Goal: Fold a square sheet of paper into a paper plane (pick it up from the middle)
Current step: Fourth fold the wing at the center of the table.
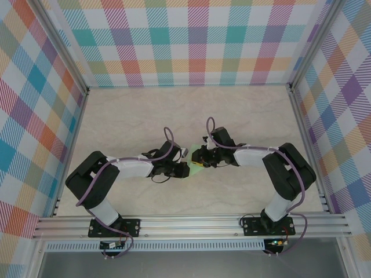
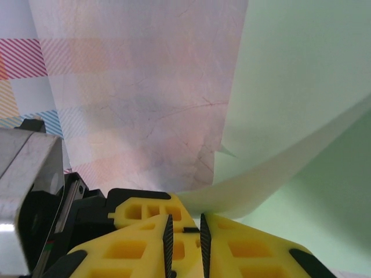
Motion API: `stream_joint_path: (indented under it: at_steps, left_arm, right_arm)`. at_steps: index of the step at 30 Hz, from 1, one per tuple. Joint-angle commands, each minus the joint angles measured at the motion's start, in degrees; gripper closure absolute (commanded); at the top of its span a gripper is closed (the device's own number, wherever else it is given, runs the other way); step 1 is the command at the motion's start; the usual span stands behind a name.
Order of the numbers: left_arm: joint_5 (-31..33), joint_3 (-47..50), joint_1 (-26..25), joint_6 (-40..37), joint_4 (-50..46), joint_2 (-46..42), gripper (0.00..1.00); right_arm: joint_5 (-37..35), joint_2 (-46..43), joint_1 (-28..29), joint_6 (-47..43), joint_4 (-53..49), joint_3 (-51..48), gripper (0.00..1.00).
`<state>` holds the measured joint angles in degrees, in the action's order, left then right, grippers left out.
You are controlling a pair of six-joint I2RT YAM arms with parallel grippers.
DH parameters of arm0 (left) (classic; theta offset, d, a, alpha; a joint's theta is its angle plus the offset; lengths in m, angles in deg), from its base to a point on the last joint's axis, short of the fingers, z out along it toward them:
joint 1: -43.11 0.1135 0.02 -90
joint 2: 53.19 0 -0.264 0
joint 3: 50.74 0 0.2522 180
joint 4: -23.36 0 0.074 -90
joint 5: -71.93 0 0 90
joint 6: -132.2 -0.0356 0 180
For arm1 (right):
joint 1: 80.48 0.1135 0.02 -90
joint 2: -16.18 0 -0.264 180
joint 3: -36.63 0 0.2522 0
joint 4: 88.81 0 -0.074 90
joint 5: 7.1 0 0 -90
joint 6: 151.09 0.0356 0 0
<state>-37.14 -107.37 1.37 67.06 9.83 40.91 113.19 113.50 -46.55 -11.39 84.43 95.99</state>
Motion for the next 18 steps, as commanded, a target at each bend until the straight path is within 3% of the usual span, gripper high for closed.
stream_joint_path:
  at_steps: [1,9,18]
  left_arm:
    - [-1.0,0.4,0.8,0.0,-0.1,-1.3,0.86]
    - [0.8,0.3,0.8,-2.0,-3.0,-2.0,0.75]
    - [1.1,-0.2,0.8,-3.5,-4.1,-1.6,0.81]
  right_arm:
    - [-0.2,1.2,0.2,0.5,1.8,2.0,0.78]
    - [-1.6,3.1,0.2,1.1,1.3,2.9,0.78]
    - [-2.2,3.5,0.2,1.5,0.6,3.6,0.78]
